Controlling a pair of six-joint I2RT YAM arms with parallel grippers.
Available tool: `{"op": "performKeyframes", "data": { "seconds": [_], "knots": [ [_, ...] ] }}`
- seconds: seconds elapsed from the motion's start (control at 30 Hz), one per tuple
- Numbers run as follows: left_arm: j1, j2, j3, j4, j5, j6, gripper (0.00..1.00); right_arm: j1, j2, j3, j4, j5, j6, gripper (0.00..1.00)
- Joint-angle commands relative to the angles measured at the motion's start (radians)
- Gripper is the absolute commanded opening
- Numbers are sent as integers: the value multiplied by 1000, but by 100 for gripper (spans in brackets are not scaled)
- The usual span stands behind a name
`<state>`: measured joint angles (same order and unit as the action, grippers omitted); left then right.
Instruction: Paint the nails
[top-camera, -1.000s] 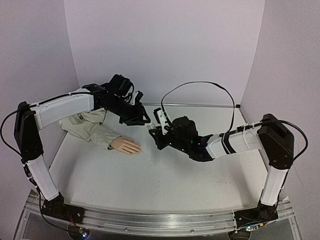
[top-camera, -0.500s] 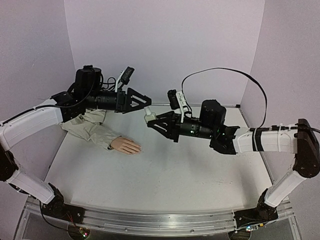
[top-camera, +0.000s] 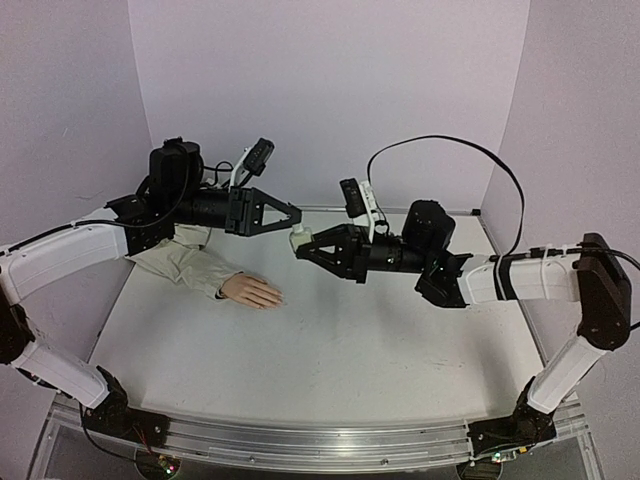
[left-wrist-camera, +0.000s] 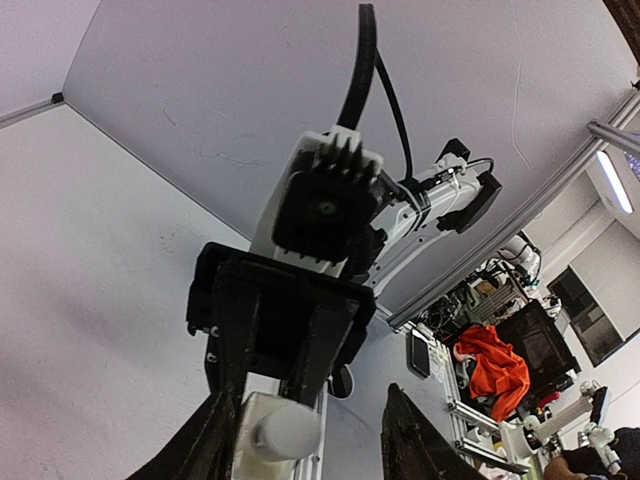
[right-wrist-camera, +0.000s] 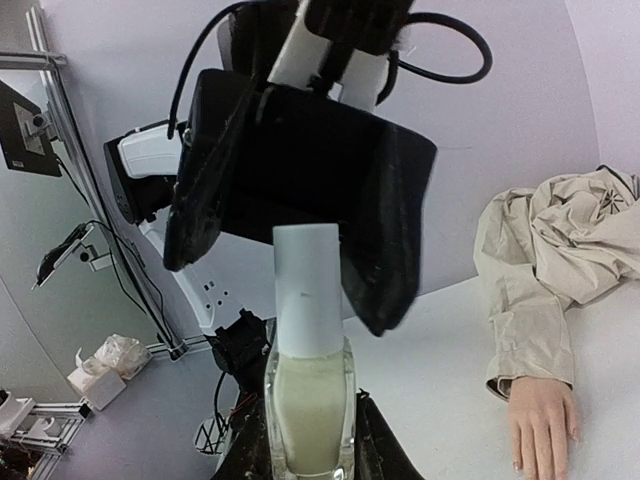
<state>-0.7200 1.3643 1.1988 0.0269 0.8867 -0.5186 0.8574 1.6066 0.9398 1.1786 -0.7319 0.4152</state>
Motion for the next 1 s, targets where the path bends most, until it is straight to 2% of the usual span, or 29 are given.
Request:
{"op": "performKeyframes", "data": {
  "seconds": [0.0, 0.27, 0.33, 0.37, 0.4, 0.43, 0.53, 0.57, 0.6, 0.63, 0.73, 0.87, 0.93, 0.97],
  "knots": [
    [-7, -38, 6, 64, 18, 27, 45, -3, 22, 45, 124, -46, 57, 0],
    [-9, 21, 43, 63, 45, 26, 12, -10, 51, 89, 140, -34, 83, 0],
    [-8, 32, 66, 57, 54, 24, 1, -9, 67, 108, 138, -11, 96, 0],
    [-8, 39, 81, 50, 58, 23, 0, -10, 74, 115, 133, 1, 104, 1],
    [-6, 45, 95, 40, 63, 26, 0, -12, 80, 118, 128, 10, 107, 12],
    [-7, 50, 108, 27, 65, 33, 0, -11, 85, 121, 116, 27, 109, 29],
    [-4, 57, 131, -32, 79, 77, 0, -12, 99, 131, 106, 38, 128, 55],
    [-4, 53, 128, -49, 84, 93, 0, -12, 105, 135, 105, 41, 137, 76],
    [-3, 46, 122, -55, 79, 106, 0, -12, 111, 138, 102, 53, 145, 93],
    [-1, 37, 117, -59, 67, 118, 0, -11, 113, 136, 97, 62, 142, 98],
    [3, 18, 113, -69, 29, 146, 0, -9, 89, 101, 83, 116, 123, 98],
    [17, 2, 110, -76, -34, 167, 0, -11, 30, 50, -20, 174, 63, 98],
    [19, 12, 114, -76, -53, 166, 0, -23, 27, 86, -126, 155, 40, 98],
    [19, 20, 114, -76, -60, 163, 0, -24, 34, 129, -197, 127, -6, 93]
  ]
}}
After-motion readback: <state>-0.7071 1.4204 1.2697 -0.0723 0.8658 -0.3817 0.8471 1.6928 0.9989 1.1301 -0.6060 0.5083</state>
